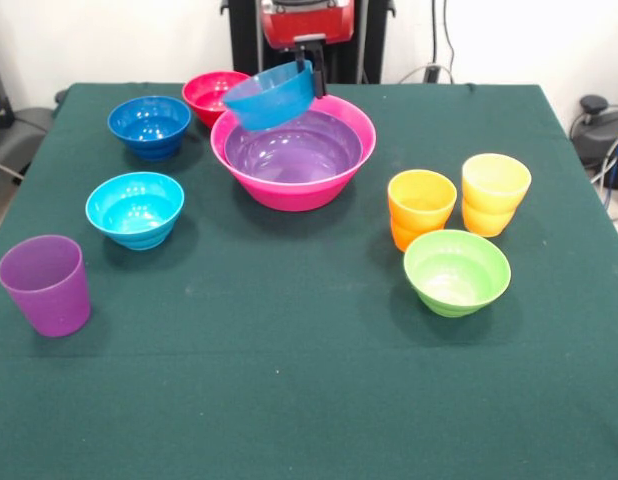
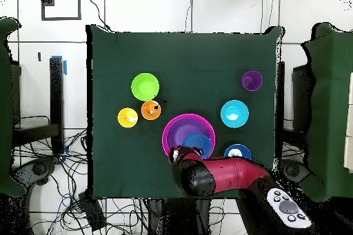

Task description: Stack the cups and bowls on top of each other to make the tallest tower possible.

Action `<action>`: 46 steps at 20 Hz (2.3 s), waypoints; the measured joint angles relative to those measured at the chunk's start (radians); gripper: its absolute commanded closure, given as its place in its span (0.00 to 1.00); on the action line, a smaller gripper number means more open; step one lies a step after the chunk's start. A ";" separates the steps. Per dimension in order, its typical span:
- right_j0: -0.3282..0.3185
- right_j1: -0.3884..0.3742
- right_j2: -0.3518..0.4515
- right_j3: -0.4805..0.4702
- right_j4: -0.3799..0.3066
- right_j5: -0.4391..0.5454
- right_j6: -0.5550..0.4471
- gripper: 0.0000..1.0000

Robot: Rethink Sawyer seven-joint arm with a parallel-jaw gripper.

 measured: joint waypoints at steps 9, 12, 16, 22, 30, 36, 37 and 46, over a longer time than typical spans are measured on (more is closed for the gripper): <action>0.080 0.099 -0.092 -0.005 -0.030 -0.127 0.000 1.00; 0.092 0.132 -0.115 -0.009 -0.035 -0.159 0.000 1.00; 0.098 0.164 -0.133 -0.015 -0.035 -0.186 0.000 1.00; 0.098 0.193 -0.152 -0.032 -0.035 -0.214 0.000 1.00; 0.098 0.208 -0.157 -0.036 -0.035 -0.214 0.000 1.00; 0.097 0.208 -0.157 -0.035 -0.035 -0.214 0.000 1.00; 0.096 0.208 -0.157 -0.035 -0.035 -0.214 0.000 1.00; 0.069 0.208 -0.148 -0.035 -0.035 -0.214 0.000 0.00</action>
